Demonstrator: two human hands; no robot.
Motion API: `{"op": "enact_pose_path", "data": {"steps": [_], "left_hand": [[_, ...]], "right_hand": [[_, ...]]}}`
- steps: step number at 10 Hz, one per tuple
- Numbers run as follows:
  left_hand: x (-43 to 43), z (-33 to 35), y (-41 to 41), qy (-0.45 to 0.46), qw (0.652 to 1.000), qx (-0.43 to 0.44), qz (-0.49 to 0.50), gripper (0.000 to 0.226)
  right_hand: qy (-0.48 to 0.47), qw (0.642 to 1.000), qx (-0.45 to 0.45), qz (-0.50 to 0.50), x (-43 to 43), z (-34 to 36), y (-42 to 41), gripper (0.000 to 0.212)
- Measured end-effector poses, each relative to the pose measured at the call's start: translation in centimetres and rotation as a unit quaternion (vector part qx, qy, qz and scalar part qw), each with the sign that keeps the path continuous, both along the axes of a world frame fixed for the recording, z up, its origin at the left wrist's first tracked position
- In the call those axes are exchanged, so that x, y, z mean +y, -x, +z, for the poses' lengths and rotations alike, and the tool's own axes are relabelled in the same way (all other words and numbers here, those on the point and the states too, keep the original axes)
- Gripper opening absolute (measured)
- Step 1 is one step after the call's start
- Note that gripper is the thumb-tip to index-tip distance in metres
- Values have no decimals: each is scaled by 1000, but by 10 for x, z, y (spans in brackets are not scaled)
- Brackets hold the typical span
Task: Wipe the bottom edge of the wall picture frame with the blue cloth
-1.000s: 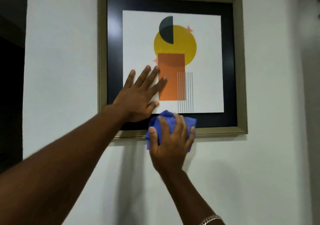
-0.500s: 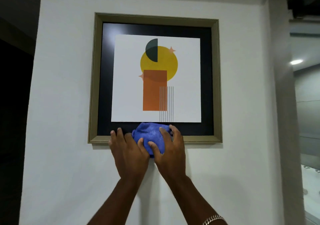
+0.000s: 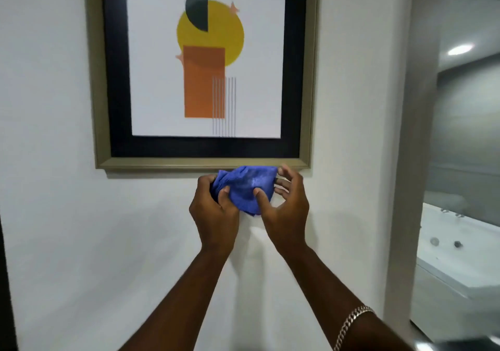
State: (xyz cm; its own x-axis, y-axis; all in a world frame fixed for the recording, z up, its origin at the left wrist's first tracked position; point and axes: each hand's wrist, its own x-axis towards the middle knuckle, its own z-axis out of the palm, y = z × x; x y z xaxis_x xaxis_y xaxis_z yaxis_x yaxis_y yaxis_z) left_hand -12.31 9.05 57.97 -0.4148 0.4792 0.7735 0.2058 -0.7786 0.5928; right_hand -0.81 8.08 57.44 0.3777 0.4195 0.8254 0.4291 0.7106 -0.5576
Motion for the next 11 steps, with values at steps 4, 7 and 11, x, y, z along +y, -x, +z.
{"op": "enact_pose_path", "data": {"steps": [4,7,11], "left_hand": [[-26,-198,-88,305,942,12,-139,21],[-74,-473,-129,592,784,140,-122,17],[-91,-566,-131,598,715,291,-214,67]], "right_hand": [[290,951,112,1,-46,-204,-102,47],[552,819,129,-90,-96,-472,-152,52],[649,742,-141,-97,-106,-574,-155,66]]}}
